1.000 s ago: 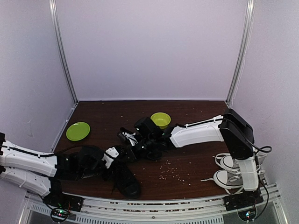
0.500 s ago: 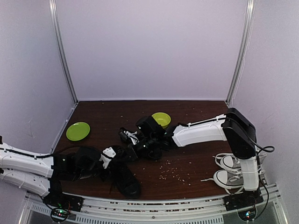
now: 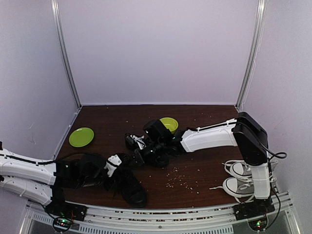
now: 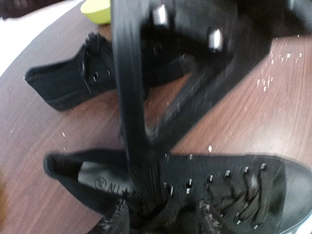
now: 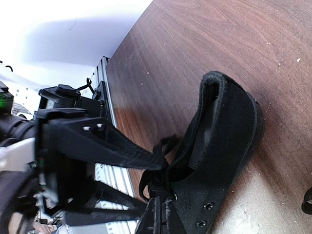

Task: Tie the shoes
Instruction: Adjust the loops with the shoelace on the shoe.

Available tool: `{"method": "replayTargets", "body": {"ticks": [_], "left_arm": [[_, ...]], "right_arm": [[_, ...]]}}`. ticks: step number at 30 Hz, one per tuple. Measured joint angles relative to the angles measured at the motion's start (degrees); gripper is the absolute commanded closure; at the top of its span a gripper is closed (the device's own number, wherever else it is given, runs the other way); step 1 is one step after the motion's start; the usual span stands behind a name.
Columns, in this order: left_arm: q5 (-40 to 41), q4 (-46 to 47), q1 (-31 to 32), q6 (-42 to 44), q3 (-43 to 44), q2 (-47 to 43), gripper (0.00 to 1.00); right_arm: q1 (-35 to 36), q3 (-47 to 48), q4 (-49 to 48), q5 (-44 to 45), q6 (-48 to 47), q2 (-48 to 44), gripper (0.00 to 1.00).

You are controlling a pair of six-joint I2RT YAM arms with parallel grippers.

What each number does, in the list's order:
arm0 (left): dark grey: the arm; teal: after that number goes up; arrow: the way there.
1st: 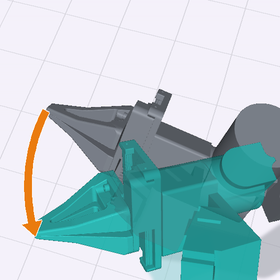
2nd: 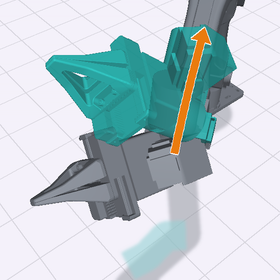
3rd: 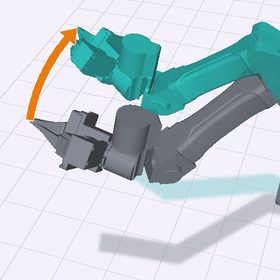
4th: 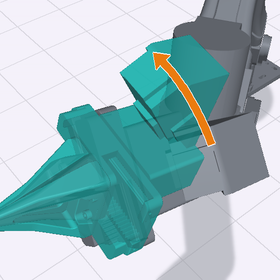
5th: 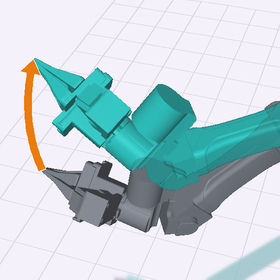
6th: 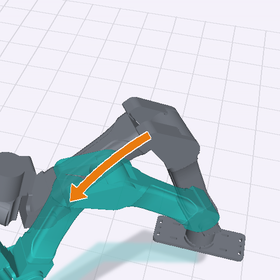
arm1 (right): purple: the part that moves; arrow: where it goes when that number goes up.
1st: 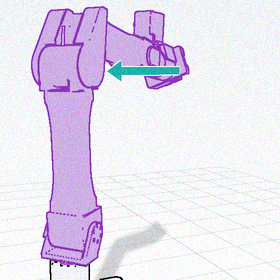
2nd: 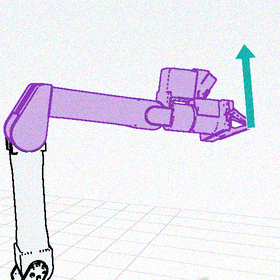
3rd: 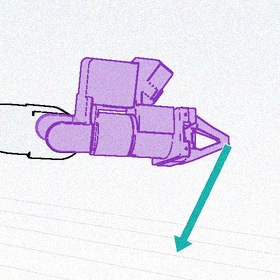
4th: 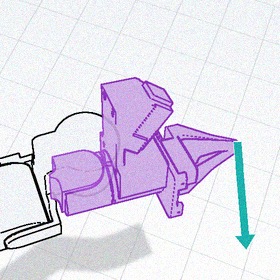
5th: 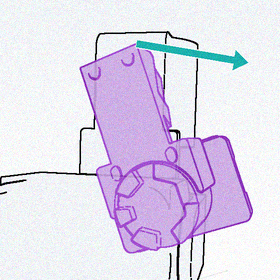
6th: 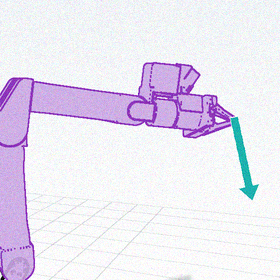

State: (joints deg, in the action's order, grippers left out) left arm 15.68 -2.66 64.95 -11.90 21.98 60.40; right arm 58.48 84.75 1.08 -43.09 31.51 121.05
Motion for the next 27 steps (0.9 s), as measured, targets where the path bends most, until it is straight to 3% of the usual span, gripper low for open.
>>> {"method": "replayTargets", "body": {"ticks": [3,9,27], "left_arm": [[0.15,-0.70,0.00,0.39,2.34,0.02,0.54],[1.68,-0.46,0.00,0.46,3.43,-0.98,0.73],[2.08,-0.28,0.04,-1.16,2.03,3.04,0.88]], "right_arm": [[0.00,0.00,-0.02,0.00,0.00,0.00,1.00],[0.00,-0.07,-0.02,0.00,-0.02,0.00,1.00],[0.00,-1.68,0.04,0.00,-0.26,-1.66,1.00]]}}
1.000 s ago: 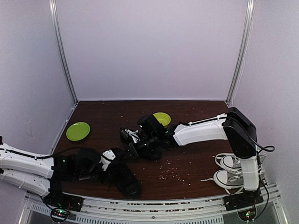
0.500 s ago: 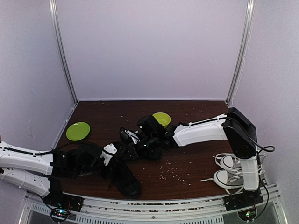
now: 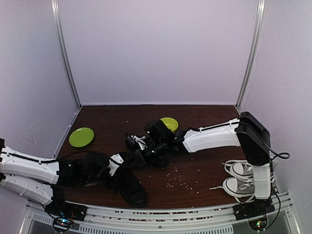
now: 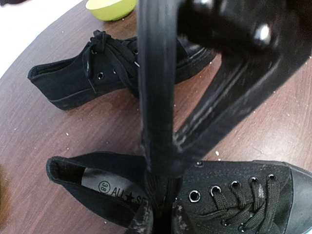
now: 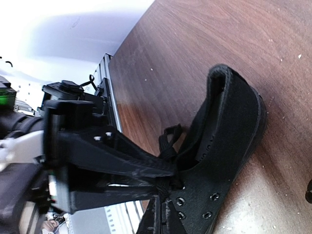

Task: Tie the shoes
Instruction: Adjust the loops with the shoelace on the shoe.

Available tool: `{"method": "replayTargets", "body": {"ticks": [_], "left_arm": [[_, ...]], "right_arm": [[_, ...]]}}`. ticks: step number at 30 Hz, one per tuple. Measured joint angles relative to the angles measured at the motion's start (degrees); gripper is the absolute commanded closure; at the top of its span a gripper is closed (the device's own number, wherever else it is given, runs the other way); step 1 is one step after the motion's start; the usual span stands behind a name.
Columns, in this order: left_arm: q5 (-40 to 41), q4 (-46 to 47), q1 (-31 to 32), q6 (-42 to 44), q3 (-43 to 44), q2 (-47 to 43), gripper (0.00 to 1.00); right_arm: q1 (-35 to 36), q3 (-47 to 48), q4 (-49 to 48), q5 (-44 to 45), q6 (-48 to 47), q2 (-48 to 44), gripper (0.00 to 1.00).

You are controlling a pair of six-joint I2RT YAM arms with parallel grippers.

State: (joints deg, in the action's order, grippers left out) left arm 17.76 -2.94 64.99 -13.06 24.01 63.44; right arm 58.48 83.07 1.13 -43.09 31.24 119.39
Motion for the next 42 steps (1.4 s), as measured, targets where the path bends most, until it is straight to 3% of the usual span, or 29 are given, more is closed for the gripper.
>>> {"method": "replayTargets", "body": {"ticks": [11,42], "left_arm": [[-0.04,2.34,0.00,-0.39,-0.37,2.69,0.95],[-0.98,6.97,0.11,-2.99,-0.44,6.80,0.94]], "right_arm": [[-0.42,-1.51,0.76,0.00,-0.50,-1.40,1.00],[-1.27,-5.40,4.13,0.72,-2.89,-4.87,1.00]]}}
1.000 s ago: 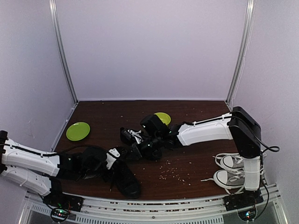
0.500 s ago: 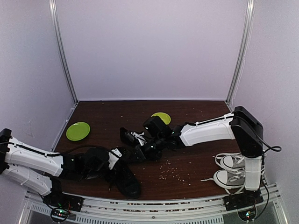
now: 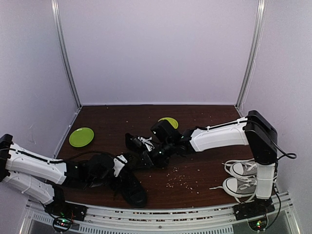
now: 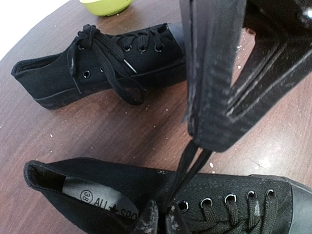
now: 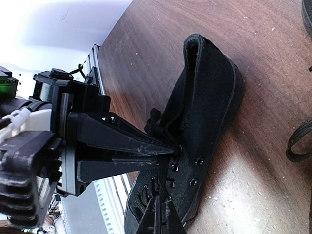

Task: Tie the shoes
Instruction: Adjust the loops with the shoelace on the shoe.

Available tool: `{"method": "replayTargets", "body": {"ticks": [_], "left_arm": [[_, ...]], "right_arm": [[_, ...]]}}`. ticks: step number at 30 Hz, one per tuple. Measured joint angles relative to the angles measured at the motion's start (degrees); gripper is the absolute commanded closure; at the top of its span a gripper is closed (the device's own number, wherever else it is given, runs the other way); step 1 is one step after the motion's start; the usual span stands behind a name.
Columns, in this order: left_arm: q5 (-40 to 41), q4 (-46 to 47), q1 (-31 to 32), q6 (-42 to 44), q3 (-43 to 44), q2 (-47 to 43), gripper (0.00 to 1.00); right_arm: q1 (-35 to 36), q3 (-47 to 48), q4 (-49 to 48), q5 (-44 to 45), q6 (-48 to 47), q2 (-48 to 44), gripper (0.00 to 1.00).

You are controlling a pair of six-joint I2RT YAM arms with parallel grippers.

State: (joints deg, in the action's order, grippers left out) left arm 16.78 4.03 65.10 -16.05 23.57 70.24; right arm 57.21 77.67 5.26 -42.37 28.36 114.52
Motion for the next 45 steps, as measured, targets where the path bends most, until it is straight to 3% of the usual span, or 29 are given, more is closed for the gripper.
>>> {"method": "replayTargets", "body": {"ticks": [7,14,29,30,36,38,42,45], "left_arm": [[-0.02,0.20,0.00,-1.03,0.00,0.66,0.92],[-0.02,0.17,0.00,-1.64,-0.04,0.85,1.00],[0.04,0.85,0.00,-2.27,-1.44,-0.79,1.00],[-0.04,0.74,0.00,-2.23,-1.57,-1.25,0.97],[-0.68,-5.01,-0.02,2.71,0.98,-3.45,0.49],[-1.22,-8.46,-0.02,4.61,3.41,-5.16,0.37],[-3.80,-13.62,-0.02,6.67,6.69,-11.30,0.22],[-4.85,-18.27,-0.37,6.27,7.69,-16.98,0.24]], "right_arm": [[-0.28,-0.07,0.66,0.39,-0.11,-1.70,1.00],[-0.46,-0.15,0.83,0.42,-0.11,-2.23,1.00],[-0.72,-1.22,1.01,0.44,-0.24,-2.23,1.00],[-0.72,-1.25,0.98,0.42,-0.24,-2.23,1.00],[-0.72,-0.44,0.66,0.13,-0.13,-1.29,1.00],[-0.72,-0.26,0.46,0.15,-0.13,-0.90,1.00],[-0.72,-0.26,0.39,0.15,-0.15,-0.81,1.00],[-0.72,-0.24,0.13,0.09,-0.17,-0.72,1.00]]}}
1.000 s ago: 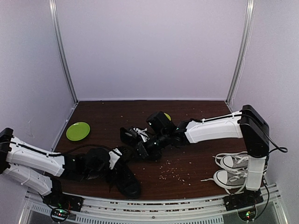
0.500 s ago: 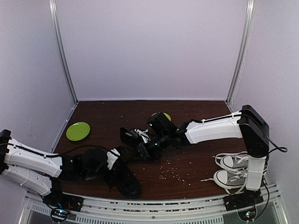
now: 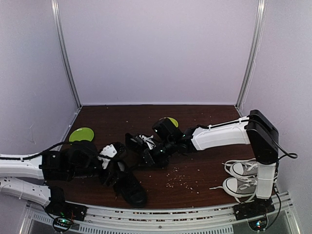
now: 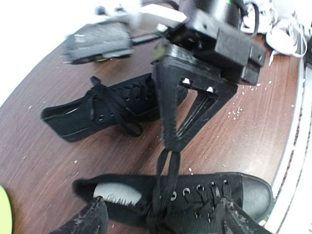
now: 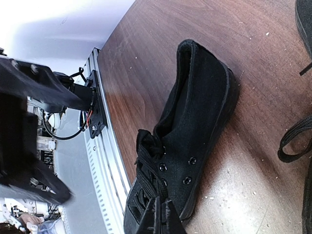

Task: Tie the shoes
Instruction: Adjust the loops with the shoelace on the shoe, then pull the loops with the shoelace from the shoe.

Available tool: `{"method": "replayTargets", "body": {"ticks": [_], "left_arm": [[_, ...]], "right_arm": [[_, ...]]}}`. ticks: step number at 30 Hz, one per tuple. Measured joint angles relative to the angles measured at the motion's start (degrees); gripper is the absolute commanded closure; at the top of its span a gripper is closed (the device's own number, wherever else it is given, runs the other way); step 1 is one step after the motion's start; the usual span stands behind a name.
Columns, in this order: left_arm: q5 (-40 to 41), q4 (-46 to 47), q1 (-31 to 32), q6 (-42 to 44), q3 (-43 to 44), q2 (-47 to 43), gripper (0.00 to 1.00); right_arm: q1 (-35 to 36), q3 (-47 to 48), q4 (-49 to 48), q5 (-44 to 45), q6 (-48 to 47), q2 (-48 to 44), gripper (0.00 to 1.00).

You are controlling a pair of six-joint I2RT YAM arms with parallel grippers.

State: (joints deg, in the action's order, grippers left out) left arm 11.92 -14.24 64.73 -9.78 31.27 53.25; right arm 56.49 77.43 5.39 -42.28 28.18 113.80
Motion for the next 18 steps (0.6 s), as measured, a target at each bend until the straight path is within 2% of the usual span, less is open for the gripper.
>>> {"method": "replayTargets", "body": {"ticks": [2,3,5,9,13,18], "left_arm": [[0.11,-3.96,-0.87,-1.79,0.52,-3.80,0.44],[0.48,-5.57,-1.49,-3.30,0.81,-5.14,0.51],[1.38,-10.73,-4.33,-8.74,1.81,-7.96,0.57],[-0.24,-19.47,-7.69,-22.95,1.73,-10.45,0.50],[-3.78,-24.13,-7.69,-34.05,-4.02,-10.58,0.42],[-6.80,-25.90,-7.48,-35.41,-8.02,-5.97,0.38]], "right_arm": [[0.00,0.00,-0.04,-0.07,-0.11,0.07,1.00],[0.00,0.00,-0.07,-0.11,-0.31,0.11,1.00],[0.00,0.00,-0.04,-0.13,-0.85,0.13,1.00],[0.00,0.00,-0.11,-0.44,-1.29,0.22,1.00],[0.00,0.00,-0.61,-1.25,-1.46,0.68,1.00],[0.00,0.00,-1.81,-1.84,-1.44,0.81,1.00]]}}
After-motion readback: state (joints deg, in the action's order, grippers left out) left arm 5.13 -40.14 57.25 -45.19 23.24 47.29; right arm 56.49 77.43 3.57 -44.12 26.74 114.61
